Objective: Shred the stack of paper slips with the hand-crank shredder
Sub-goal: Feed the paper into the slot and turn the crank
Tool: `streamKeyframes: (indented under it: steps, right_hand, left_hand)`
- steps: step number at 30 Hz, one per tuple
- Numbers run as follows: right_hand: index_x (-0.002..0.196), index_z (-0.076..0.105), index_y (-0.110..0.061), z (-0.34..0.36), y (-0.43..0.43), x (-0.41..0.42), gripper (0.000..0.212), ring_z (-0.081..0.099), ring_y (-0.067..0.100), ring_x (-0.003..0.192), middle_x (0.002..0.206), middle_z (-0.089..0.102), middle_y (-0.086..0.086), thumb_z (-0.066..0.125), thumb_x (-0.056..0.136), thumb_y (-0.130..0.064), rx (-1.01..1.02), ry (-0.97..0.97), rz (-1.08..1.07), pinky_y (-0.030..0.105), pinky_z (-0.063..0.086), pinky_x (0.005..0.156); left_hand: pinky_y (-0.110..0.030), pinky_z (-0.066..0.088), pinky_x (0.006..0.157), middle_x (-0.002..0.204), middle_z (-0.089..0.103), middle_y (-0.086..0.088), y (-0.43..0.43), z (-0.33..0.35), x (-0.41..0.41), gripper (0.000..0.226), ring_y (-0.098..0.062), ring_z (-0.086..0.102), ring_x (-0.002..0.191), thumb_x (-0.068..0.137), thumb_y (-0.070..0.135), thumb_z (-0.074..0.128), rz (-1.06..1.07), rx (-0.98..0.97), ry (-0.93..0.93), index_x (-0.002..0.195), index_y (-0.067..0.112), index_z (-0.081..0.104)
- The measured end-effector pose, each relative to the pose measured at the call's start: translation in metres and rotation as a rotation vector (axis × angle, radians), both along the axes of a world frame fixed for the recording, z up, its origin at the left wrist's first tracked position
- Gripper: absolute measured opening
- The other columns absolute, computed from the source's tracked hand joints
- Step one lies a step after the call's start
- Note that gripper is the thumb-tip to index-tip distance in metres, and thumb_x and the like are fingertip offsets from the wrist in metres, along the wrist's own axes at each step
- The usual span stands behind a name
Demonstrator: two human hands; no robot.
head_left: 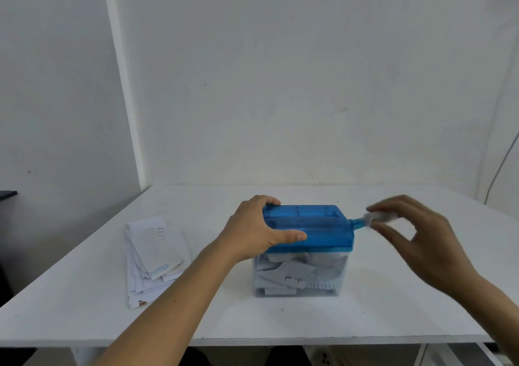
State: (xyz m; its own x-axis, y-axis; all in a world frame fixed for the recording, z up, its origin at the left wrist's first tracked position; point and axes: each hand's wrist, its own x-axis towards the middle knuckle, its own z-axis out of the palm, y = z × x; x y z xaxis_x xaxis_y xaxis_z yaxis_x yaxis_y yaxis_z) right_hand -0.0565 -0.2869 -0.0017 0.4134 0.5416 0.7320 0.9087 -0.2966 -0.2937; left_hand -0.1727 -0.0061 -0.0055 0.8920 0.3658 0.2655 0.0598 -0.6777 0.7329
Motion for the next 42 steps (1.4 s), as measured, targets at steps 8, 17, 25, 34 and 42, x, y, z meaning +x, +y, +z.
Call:
streamKeyframes:
  steps: [8, 17, 25, 34, 42]
  right_hand:
    - [0.107, 0.053, -0.023, 0.018, 0.054, 0.040, 0.020, 0.062, 0.006, 0.094, 0.100, 0.064, -0.014, 0.059, 0.097, -0.039, 0.132, 0.345, -0.102, 0.021, 0.050, 0.075]
    - [0.103, 0.061, -0.014, -0.024, 0.083, 0.059, 0.018, 0.062, 0.014, 0.090, 0.101, 0.067, 0.000, 0.046, 0.106, -0.023, 0.155, 0.552, -0.104, 0.022, 0.045, 0.064]
    - [0.114, 0.061, -0.018, -0.033, 0.075, 0.058, 0.015, 0.063, 0.013, 0.098, 0.109, 0.067, -0.004, 0.049, 0.104, -0.020, 0.139, 0.585, -0.077, 0.019, 0.050, 0.068]
    - [0.126, 0.052, -0.022, -0.023, 0.061, 0.048, 0.036, 0.060, 0.017, 0.106, 0.123, 0.058, -0.007, 0.066, 0.094, -0.012, -0.022, 0.521, -0.095, 0.027, 0.051, 0.083]
    - [0.114, 0.054, -0.030, -0.017, 0.063, 0.046, 0.041, 0.059, 0.003, 0.096, 0.111, 0.060, -0.013, 0.073, 0.087, -0.005, -0.080, 0.443, -0.131, 0.015, 0.048, 0.070]
  left_hand:
    - [-0.034, 0.051, 0.102, 0.129, 0.049, 0.017, -0.002, -0.005, 0.002, 0.098, -0.005, 0.052, 0.116, 0.046, 0.079, 0.081, -0.011, -0.015, -0.014, 0.130, 0.040, 0.050]
    - [-0.034, 0.052, 0.100, 0.127, 0.048, 0.018, -0.001, -0.008, 0.004, 0.100, -0.004, 0.052, 0.114, 0.043, 0.081, 0.079, -0.014, -0.035, -0.033, 0.129, 0.040, 0.049]
    - [-0.035, 0.051, 0.102, 0.129, 0.049, 0.017, -0.002, -0.009, 0.004, 0.097, -0.005, 0.051, 0.115, 0.050, 0.078, 0.081, -0.018, -0.024, -0.029, 0.132, 0.038, 0.048]
    - [-0.035, 0.050, 0.103, 0.129, 0.049, 0.018, -0.005, -0.009, -0.001, 0.100, -0.004, 0.051, 0.116, 0.048, 0.081, 0.079, -0.002, -0.021, -0.036, 0.133, 0.036, 0.049]
    - [-0.036, 0.050, 0.103, 0.128, 0.048, 0.019, -0.005, -0.007, -0.004, 0.096, -0.005, 0.050, 0.116, 0.053, 0.079, 0.080, -0.001, -0.002, -0.017, 0.133, 0.037, 0.048]
